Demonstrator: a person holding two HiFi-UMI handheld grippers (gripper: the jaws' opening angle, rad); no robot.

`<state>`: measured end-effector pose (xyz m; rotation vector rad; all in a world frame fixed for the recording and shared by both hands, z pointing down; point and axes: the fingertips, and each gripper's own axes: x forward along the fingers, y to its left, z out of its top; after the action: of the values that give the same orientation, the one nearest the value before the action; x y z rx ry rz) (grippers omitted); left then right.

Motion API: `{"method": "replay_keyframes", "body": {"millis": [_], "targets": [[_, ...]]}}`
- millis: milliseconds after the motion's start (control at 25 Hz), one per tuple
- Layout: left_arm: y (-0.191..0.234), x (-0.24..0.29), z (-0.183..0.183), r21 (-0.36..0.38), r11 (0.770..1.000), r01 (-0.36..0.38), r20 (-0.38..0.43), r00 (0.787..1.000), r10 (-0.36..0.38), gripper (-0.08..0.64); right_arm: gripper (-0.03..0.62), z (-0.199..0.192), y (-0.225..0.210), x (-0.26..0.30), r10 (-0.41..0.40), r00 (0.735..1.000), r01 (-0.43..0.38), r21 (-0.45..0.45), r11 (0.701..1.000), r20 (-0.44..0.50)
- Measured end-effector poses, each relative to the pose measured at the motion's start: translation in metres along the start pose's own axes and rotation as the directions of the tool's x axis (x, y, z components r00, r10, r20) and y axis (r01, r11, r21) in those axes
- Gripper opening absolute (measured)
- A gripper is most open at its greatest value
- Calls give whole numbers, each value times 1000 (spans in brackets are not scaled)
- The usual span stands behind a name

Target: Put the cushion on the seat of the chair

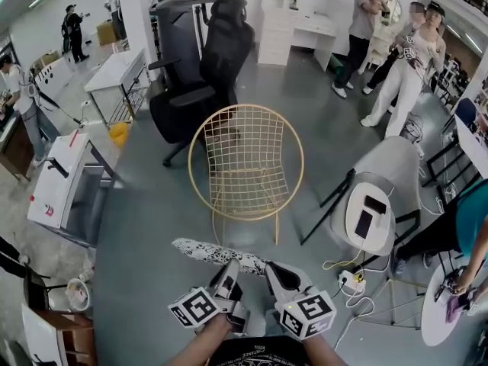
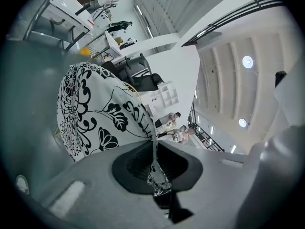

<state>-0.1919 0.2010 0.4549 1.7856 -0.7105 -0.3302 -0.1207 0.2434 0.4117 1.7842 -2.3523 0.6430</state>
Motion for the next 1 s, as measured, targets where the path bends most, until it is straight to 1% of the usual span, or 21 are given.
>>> {"method": "replay_keyframes", "body": {"millis": [160,360,640,720,1000], "targets": [[2,17,-2,2,999,-37,21,999,37,21,-2,4,-20,6,46,999,-46,11,999,-9],[0,47,-8,4,997,-81,53,995,80,21,-2,10,-47,11,107,994,-108,-10,994,-36],[-3,84,-17,-5,990,-139,118,983,138,22,-2,28,-93,14,179,983,-179,-12,984,-39],[-4,94,-19,-4,989,-151,130,980,150,21,-2,34,-106,13,191,981,-192,-7,981,-34],[-13,116,-17,18,984,-178,183,968,172,23,-2,42,-131,16,246,969,-246,-6,969,-31]]}}
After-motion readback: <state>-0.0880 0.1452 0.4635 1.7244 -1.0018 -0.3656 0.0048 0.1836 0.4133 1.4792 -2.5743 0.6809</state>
